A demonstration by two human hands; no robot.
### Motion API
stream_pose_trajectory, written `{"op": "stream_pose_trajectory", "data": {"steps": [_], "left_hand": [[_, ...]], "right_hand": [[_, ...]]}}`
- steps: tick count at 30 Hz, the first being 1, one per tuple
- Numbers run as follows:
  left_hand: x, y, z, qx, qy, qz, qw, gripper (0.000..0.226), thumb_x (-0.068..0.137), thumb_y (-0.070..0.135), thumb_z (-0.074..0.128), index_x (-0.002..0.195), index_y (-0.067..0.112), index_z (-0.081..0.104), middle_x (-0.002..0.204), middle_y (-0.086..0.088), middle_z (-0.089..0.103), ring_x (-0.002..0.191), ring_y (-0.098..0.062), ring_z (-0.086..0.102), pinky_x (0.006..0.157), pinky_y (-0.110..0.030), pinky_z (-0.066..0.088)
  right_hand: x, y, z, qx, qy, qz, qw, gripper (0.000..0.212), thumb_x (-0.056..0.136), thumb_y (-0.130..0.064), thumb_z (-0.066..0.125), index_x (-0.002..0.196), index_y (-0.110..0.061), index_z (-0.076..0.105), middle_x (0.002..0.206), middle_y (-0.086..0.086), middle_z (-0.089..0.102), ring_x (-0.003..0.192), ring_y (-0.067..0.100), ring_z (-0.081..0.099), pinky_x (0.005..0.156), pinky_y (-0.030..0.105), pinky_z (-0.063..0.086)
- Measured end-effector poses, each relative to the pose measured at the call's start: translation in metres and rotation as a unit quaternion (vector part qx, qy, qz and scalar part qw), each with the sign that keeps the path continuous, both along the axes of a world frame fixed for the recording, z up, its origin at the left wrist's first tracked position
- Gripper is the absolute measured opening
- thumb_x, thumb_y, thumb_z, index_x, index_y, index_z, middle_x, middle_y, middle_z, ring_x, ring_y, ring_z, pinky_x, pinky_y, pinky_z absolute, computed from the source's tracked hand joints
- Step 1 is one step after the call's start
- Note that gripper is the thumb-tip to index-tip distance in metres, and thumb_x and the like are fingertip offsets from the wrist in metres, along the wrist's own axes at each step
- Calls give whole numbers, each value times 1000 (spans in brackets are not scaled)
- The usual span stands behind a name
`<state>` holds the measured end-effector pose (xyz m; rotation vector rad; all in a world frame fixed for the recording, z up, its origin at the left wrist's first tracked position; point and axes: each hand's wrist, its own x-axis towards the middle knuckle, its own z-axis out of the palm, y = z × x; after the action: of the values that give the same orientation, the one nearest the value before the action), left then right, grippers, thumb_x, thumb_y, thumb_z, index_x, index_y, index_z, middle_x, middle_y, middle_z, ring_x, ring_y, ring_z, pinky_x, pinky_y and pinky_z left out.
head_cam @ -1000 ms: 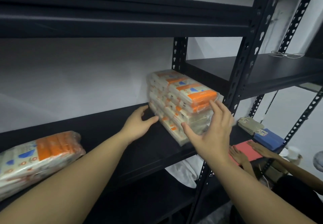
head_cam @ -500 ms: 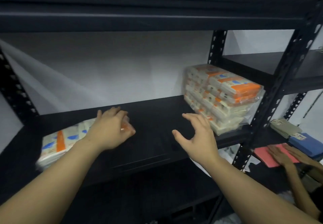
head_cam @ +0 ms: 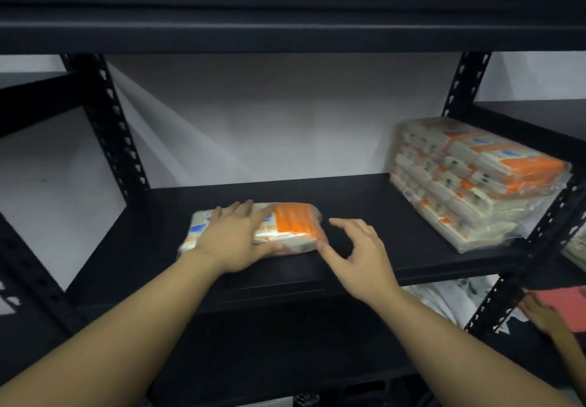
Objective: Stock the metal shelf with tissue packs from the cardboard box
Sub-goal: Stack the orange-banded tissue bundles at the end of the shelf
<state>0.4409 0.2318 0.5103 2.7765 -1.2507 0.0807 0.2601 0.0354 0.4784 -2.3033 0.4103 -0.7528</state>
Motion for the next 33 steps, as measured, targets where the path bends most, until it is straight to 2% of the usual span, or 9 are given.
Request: {"op": "stream_pose_trajectory", "data": {"steps": [6,11,16,18,22,27,29,31,33], "left_hand": [[-1,-28,4,-42,61,-145,987,109,76,86,62,162,38,16,170,6,24,158,-18,19,129,-46,7],[25,2,0,-72,52,-98,991,106,73,90,59,160,40,26,171,1,21,158,-19,15,128,-52,3],[38,40,-22,-179,160,23,970,97,73,80,71,155,52,29,163,5,33,146,-16,37,116,-43,37],[36,41,-26,-198,187,22,962,94,74,76,73,154,52,30,148,10,49,128,-8,51,104,-34,45],[39,21,-18,-279,191,12,941,97,63,82,77,147,44,46,132,17,63,117,-1,62,104,-36,53],[44,-44,24,-407,270,-4,872,110,64,47,93,155,39,33,123,17,63,104,8,66,87,-11,52],[47,-79,37,-445,316,-4,838,112,67,35,97,156,34,28,126,9,61,105,0,68,82,-13,55],[43,-120,51,-476,332,5,814,104,70,24,96,152,20,33,130,-2,59,108,-7,67,80,-16,57],[34,-164,65,-493,331,-27,804,73,74,15,92,134,7,52,127,-8,64,110,-17,69,79,-19,59]], "right_hand": [[-5,-29,-4,36,50,-6,998,72,86,-60,74,148,-35,50,150,-15,44,138,8,40,107,30,39],[-12,-30,-13,45,47,12,998,67,84,-66,72,142,-41,50,134,-22,46,128,5,47,97,24,43],[-21,-17,-24,57,28,44,997,83,69,-79,75,140,-54,42,138,-26,36,127,-1,46,96,22,46],[-22,-14,-26,62,25,61,996,93,65,-73,85,145,-55,40,145,-26,37,128,-3,47,100,26,48],[-19,-18,-14,79,-28,40,996,85,64,-55,93,138,-55,50,135,-29,47,120,-14,50,96,24,56],[-31,-50,38,53,-91,1,994,88,65,-60,90,143,-49,52,137,-21,48,122,-8,52,97,24,54],[-44,-67,60,37,-101,-13,994,93,61,-69,87,145,-49,51,138,-22,47,125,-3,53,101,31,54],[-60,-84,80,22,-105,-33,994,102,55,-80,83,146,-50,49,138,-24,44,128,1,52,105,37,53],[-77,-103,98,14,-107,-52,993,106,54,-83,83,148,-49,48,139,-25,41,133,2,47,110,40,50]]}}
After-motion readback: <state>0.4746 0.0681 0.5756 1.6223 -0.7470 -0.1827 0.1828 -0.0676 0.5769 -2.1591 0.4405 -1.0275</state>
